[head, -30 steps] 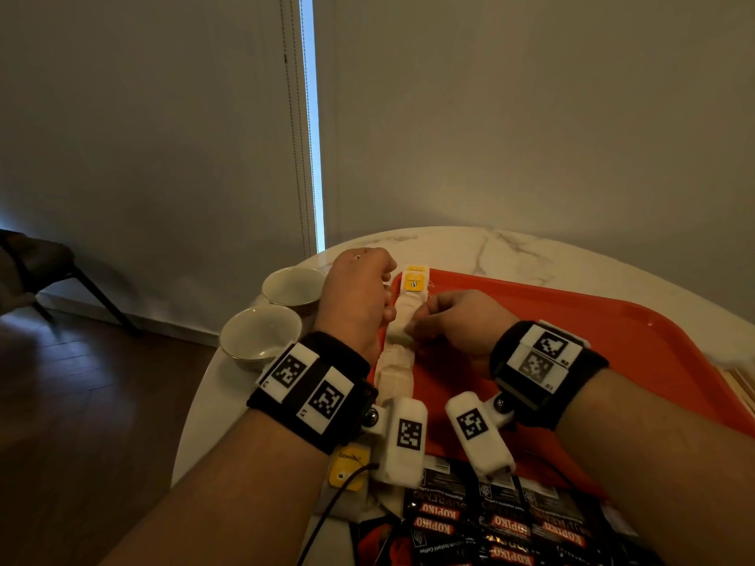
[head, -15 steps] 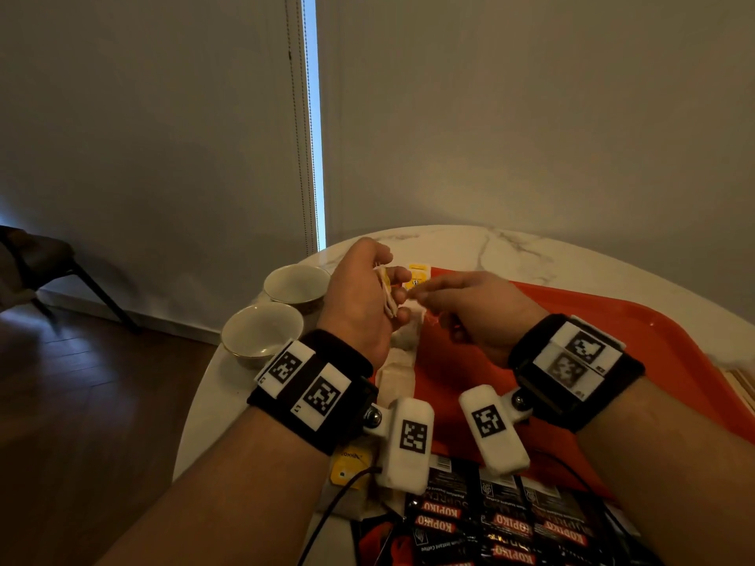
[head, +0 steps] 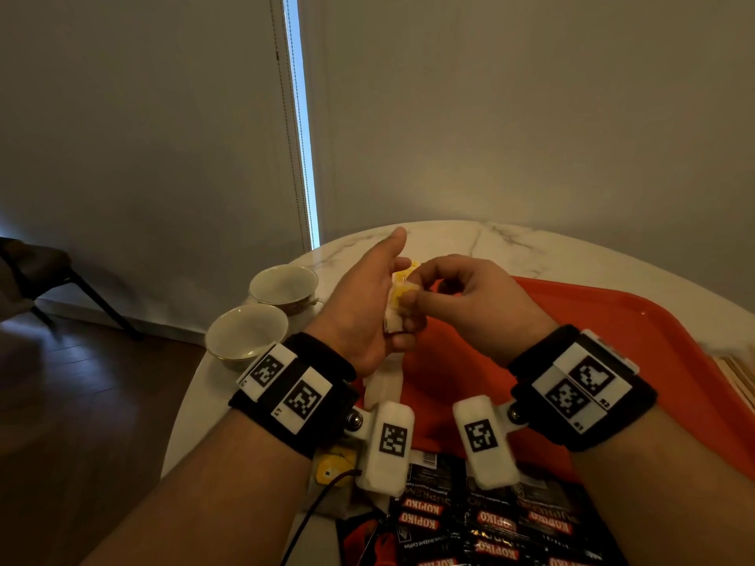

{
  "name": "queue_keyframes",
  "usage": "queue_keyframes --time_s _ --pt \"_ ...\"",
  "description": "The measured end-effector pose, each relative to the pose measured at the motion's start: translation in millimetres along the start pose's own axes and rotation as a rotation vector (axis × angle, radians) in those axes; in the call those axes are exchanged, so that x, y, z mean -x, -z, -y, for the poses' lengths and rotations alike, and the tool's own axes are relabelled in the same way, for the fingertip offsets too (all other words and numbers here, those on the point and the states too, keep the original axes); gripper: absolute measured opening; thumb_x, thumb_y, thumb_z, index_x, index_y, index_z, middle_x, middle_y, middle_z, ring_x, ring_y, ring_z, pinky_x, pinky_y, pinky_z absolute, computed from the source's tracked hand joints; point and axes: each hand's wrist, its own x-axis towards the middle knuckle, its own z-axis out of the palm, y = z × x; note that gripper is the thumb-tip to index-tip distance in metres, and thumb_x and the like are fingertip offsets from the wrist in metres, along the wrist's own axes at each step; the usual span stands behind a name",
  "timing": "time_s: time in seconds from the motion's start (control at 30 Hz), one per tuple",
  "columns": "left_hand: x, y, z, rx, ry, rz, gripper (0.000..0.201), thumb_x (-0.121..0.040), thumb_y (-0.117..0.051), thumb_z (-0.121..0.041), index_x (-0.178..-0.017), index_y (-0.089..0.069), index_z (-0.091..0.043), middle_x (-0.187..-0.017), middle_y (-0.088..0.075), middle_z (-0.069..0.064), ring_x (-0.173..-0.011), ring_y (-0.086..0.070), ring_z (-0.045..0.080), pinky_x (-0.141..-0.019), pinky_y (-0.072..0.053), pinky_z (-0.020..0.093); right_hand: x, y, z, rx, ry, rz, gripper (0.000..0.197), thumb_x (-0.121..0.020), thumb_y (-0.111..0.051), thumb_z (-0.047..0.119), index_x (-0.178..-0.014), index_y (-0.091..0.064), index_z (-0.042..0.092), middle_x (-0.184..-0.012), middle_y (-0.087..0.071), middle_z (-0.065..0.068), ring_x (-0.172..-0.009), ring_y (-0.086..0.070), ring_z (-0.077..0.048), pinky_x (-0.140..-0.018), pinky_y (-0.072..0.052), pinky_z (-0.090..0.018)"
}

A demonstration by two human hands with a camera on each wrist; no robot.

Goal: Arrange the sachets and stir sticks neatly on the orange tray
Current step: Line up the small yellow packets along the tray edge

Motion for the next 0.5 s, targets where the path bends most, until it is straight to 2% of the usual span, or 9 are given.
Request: queue_keyframes --time_s 0.07,0.13,0.2,0.27,0.3,0.37,0.43,0.5 --pt "-1.0 -0.6 -0.5 -0.016 -0.057 -0.01 0.063 -0.093 -0.059 -0.064 -0.128 -0.056 -0.012 -0.086 -0.059 0.005 -0.066 -0.054 0.019 -0.057 -0.039 0.031 0.1 2.4 -0.5 -0.119 0.023 -0.059 0.004 -0.09 -0.076 0.02 -0.09 -0.074 0.016 -0.081 -0.071 -0.005 -0.067 -0.06 -0.014 -0.064 -0.05 -0.024" --pt "-1.6 0.2 -0.1 -0.053 -0.145 -0.033 0.055 -0.085 -0.067 -0.057 -0.12 -0.067 -0.014 -0.097 -0.07 0.005 -0.086 -0.064 0.021 -0.074 -0.048 0.039 -0.7 5.0 -1.7 -0.274 0.041 -0.145 0.004 -0.092 -0.072 0.014 -0.089 -0.072 0.013 -0.08 -0.071 -0.004 -0.072 -0.062 -0.012 -0.065 -0.048 -0.025" --pt "-0.4 0.6 0.3 -0.108 -0.239 -0.08 0.045 -0.08 -0.073 -0.047 -0.113 -0.074 -0.017 -0.106 -0.076 0.004 -0.106 -0.068 0.023 -0.09 -0.051 0.043 -0.2 7.4 -1.2 -0.318 0.09 -0.2 0.004 -0.093 -0.07 0.01 -0.091 -0.072 0.012 -0.08 -0.075 -0.001 -0.073 -0.067 -0.011 -0.067 -0.051 -0.023" --pt "-0.1 0.2 0.7 -0.16 -0.31 -0.094 0.03 -0.083 -0.075 -0.036 -0.105 -0.075 -0.016 -0.105 -0.077 0.003 -0.11 -0.067 0.023 -0.099 -0.05 0.048 1.3 7.8 0.8 -0.321 0.139 -0.2 0.006 -0.093 -0.069 0.006 -0.096 -0.074 0.009 -0.082 -0.077 -0.001 -0.076 -0.072 -0.01 -0.068 -0.054 -0.019" --pt "0.0 -0.6 1.1 -0.164 -0.33 -0.086 0.02 -0.085 -0.076 -0.029 -0.1 -0.074 -0.015 -0.101 -0.076 0.004 -0.106 -0.068 0.023 -0.101 -0.049 0.049 2.1 8.3 1.9 -0.318 0.147 -0.198 0.008 -0.093 -0.069 0.006 -0.099 -0.075 0.008 -0.086 -0.078 -0.002 -0.081 -0.074 -0.012 -0.071 -0.055 -0.02" --pt "1.1 -2.0 0.1 -0.149 -0.349 -0.058 0.005 -0.088 -0.076 -0.019 -0.088 -0.071 -0.016 -0.095 -0.074 0.008 -0.096 -0.068 0.022 -0.097 -0.05 0.047 2.6 8.3 3.6 -0.307 0.143 -0.215 0.013 -0.093 -0.07 0.007 -0.104 -0.076 0.007 -0.094 -0.079 -0.004 -0.089 -0.075 -0.016 -0.076 -0.059 -0.025" --pt "0.9 -1.3 -0.6 -0.145 -0.366 -0.079 0.014 -0.091 -0.073 -0.012 -0.079 -0.069 -0.02 -0.094 -0.074 0.009 -0.09 -0.068 0.022 -0.088 -0.052 0.042 2.0 8.1 3.6 -0.336 0.099 -0.215 0.017 -0.092 -0.071 0.01 -0.108 -0.075 0.008 -0.098 -0.079 -0.007 -0.094 -0.075 -0.025 -0.082 -0.062 -0.037" --pt "0.3 0.1 -1.5 -0.129 -0.372 -0.119 0.021 -0.093 -0.072 -0.011 -0.076 -0.07 -0.023 -0.093 -0.075 0.008 -0.089 -0.069 0.021 -0.086 -0.052 0.04 1.5 8.9 3.5 -0.403 0.02 -0.183 0.02 -0.091 -0.071 0.008 -0.111 -0.072 0.011 -0.099 -0.078 -0.013 -0.096 -0.074 -0.033 -0.087 -0.061 -0.046"
